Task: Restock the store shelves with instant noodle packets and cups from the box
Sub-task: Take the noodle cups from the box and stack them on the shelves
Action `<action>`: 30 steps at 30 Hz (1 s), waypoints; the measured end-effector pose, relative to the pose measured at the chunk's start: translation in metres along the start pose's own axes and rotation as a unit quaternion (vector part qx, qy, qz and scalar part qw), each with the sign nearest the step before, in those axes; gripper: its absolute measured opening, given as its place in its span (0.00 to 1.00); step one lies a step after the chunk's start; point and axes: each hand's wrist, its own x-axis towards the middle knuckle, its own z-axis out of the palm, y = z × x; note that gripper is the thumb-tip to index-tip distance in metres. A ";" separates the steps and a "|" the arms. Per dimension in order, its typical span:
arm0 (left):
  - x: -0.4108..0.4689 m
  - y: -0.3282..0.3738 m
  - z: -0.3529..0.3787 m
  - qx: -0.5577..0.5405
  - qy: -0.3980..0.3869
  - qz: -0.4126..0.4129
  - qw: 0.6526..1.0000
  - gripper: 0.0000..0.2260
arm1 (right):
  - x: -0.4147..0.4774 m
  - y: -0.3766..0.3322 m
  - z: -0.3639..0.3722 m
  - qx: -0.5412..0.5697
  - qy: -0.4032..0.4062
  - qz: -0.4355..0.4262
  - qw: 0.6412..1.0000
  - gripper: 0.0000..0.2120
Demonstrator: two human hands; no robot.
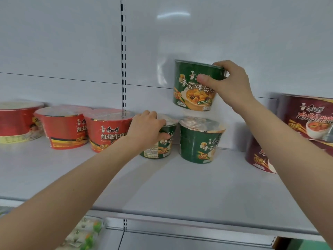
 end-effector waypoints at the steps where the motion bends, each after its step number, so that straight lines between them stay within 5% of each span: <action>1: 0.000 -0.003 0.000 -0.018 -0.009 0.007 1.000 0.23 | 0.000 0.001 -0.001 0.001 0.003 0.002 1.000 0.23; 11: -0.014 -0.049 -0.003 -0.265 -0.052 0.053 0.961 0.18 | -0.001 0.002 0.003 -0.003 0.022 0.018 1.000 0.21; 17: -0.003 -0.052 0.001 -0.277 -0.101 0.059 0.954 0.17 | -0.005 0.005 0.008 -0.010 0.023 0.018 1.000 0.21; 21: 0.002 -0.042 0.004 -0.261 -0.087 0.072 0.959 0.25 | -0.006 0.006 0.008 -0.012 0.021 0.021 0.999 0.23; 30: 0.004 -0.045 0.007 -0.308 -0.079 0.115 0.941 0.18 | -0.008 0.007 0.013 0.001 0.008 0.029 1.000 0.21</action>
